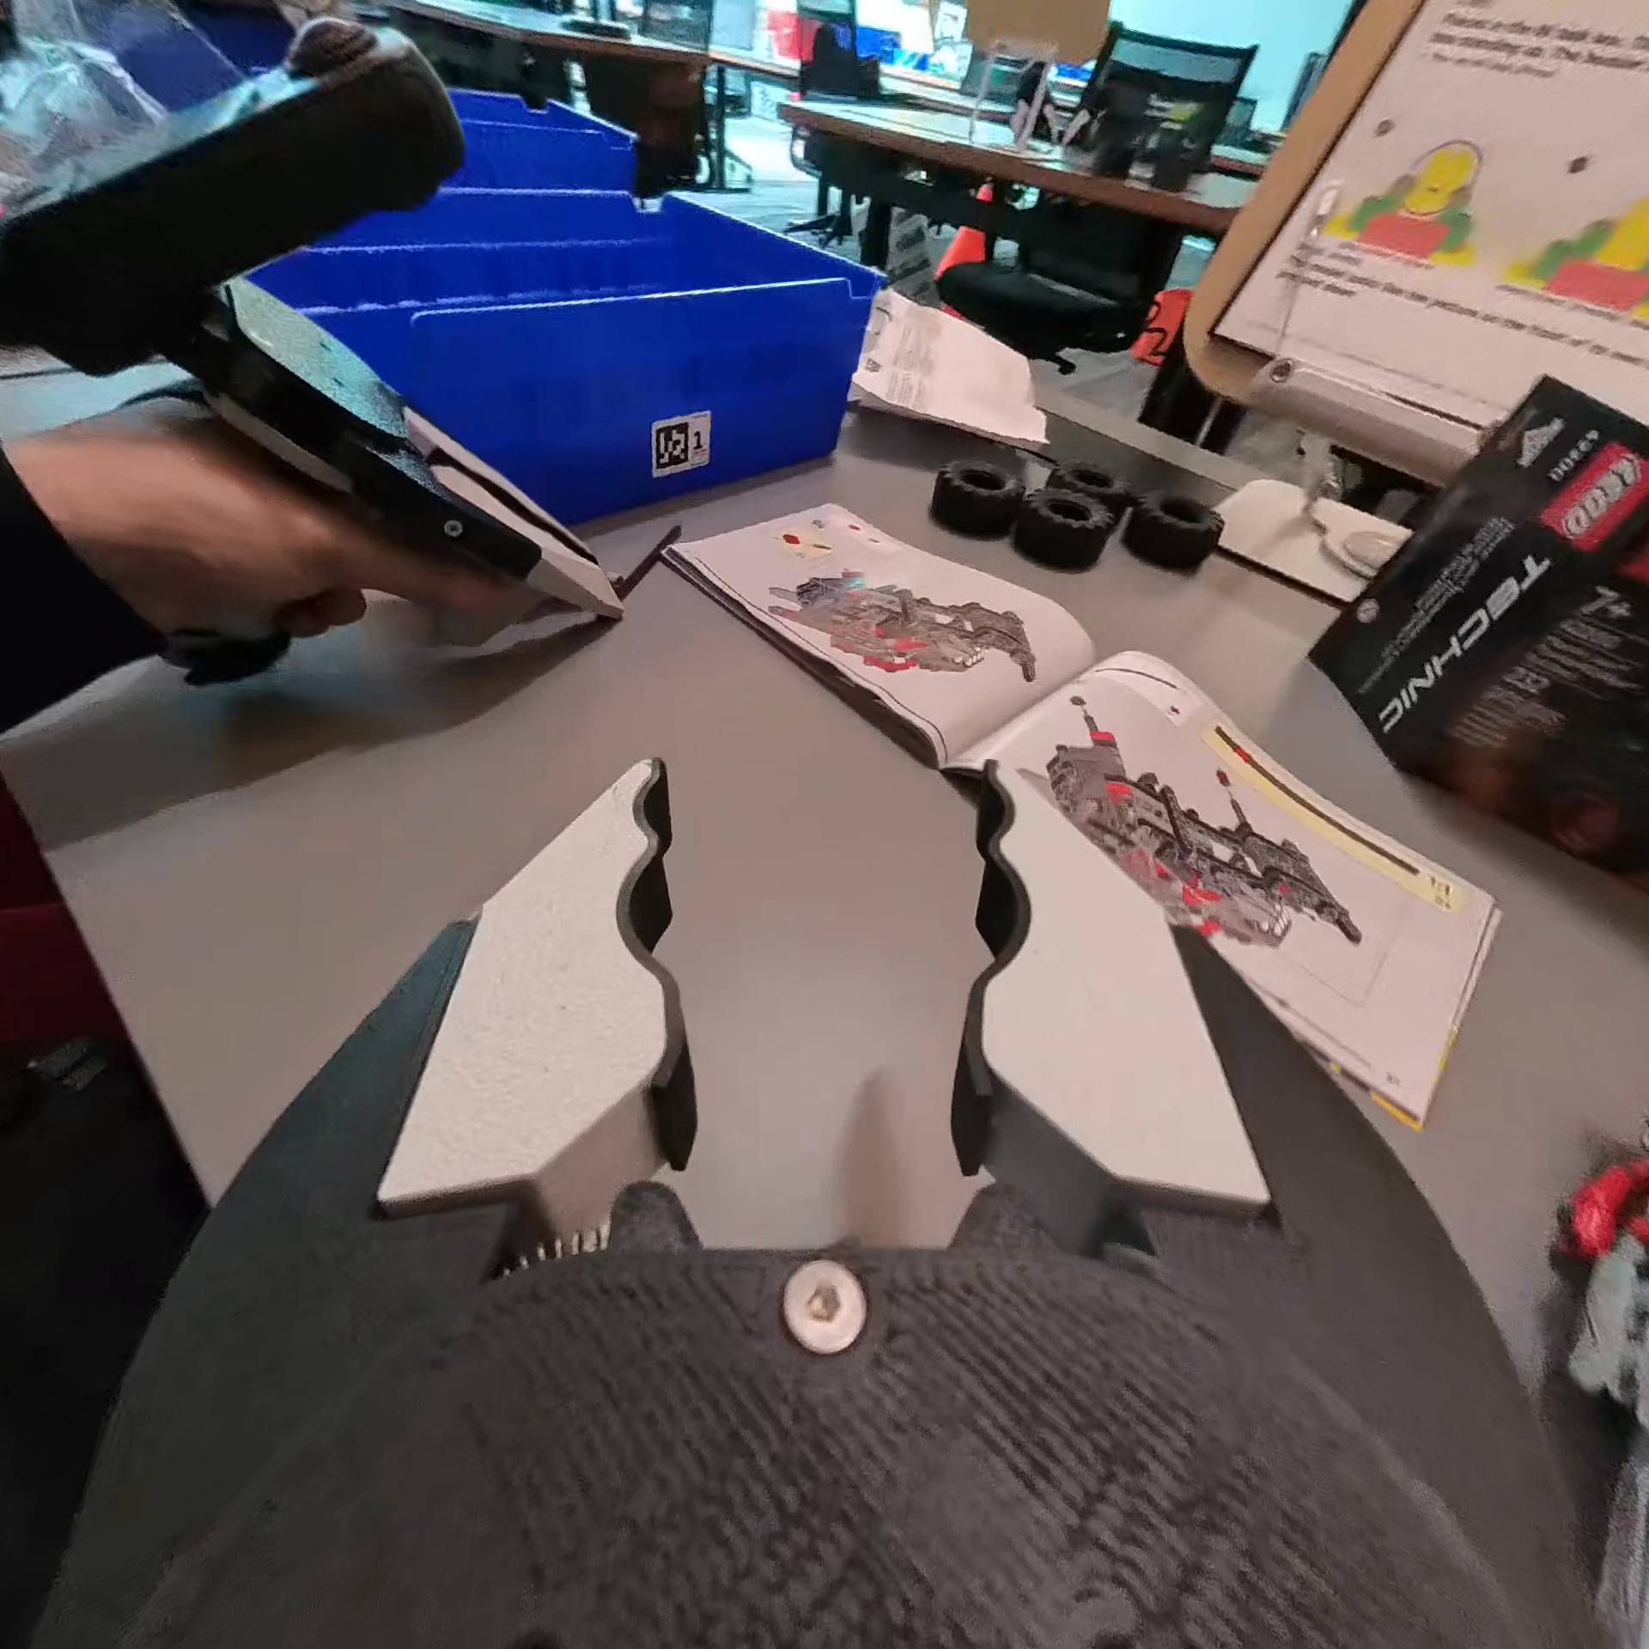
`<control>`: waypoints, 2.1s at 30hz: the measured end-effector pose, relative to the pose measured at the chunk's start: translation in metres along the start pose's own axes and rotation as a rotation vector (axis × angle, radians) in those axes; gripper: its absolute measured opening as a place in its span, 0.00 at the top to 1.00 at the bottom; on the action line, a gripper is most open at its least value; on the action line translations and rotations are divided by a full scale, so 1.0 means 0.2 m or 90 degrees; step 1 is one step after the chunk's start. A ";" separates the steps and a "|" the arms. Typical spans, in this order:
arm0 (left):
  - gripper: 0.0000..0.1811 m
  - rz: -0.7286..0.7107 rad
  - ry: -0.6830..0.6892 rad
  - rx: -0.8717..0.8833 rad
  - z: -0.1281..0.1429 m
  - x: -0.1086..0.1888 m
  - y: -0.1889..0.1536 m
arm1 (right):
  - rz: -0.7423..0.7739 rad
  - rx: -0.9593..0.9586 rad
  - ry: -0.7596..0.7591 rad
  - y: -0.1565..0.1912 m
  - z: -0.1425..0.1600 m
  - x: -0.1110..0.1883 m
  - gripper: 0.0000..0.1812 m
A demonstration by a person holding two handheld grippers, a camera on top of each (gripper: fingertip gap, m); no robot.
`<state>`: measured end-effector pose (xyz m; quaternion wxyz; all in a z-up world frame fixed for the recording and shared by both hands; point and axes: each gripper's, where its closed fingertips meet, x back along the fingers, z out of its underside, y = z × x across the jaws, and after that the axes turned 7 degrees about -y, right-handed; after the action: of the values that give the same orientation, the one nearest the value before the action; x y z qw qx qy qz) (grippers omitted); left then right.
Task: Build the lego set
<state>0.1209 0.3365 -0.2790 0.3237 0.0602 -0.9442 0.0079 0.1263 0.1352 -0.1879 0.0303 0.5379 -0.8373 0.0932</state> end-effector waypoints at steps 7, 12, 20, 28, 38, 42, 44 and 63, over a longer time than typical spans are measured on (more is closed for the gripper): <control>0.98 -0.021 -0.064 -0.008 -0.01 0.09 0.07 | -0.062 0.006 0.014 -0.12 0.02 -0.12 0.65; 0.99 -0.030 -0.040 -0.100 -0.08 0.14 0.10 | -0.087 -0.019 0.014 -0.21 0.07 -0.17 0.69; 1.00 0.090 -0.131 -0.191 -0.27 0.21 -0.18 | -0.072 -0.024 0.057 -0.31 0.19 -0.20 0.71; 1.00 0.444 -0.084 -0.268 -0.09 0.18 -0.78 | -0.170 0.191 0.072 -0.19 0.17 -0.09 0.72; 0.81 0.210 -0.164 -0.201 -0.21 0.19 -0.45 | -0.211 0.275 0.172 -0.05 0.27 -0.28 0.72; 0.79 -0.072 -0.252 -0.126 -0.26 0.41 0.12 | -0.205 0.249 0.154 -0.01 0.20 -0.36 0.73; 0.88 -0.050 -0.280 -0.134 -0.22 0.44 0.19 | -0.210 0.229 0.155 0.01 0.18 -0.41 0.73; 0.86 0.628 0.326 -0.565 0.05 0.24 0.67 | -0.401 0.213 0.152 0.14 0.08 -0.58 0.69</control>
<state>0.0612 0.4637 -0.2547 0.4881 -0.5155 -0.6698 -0.2178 0.1512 0.2481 -0.2246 0.0665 0.7519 -0.5947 0.2768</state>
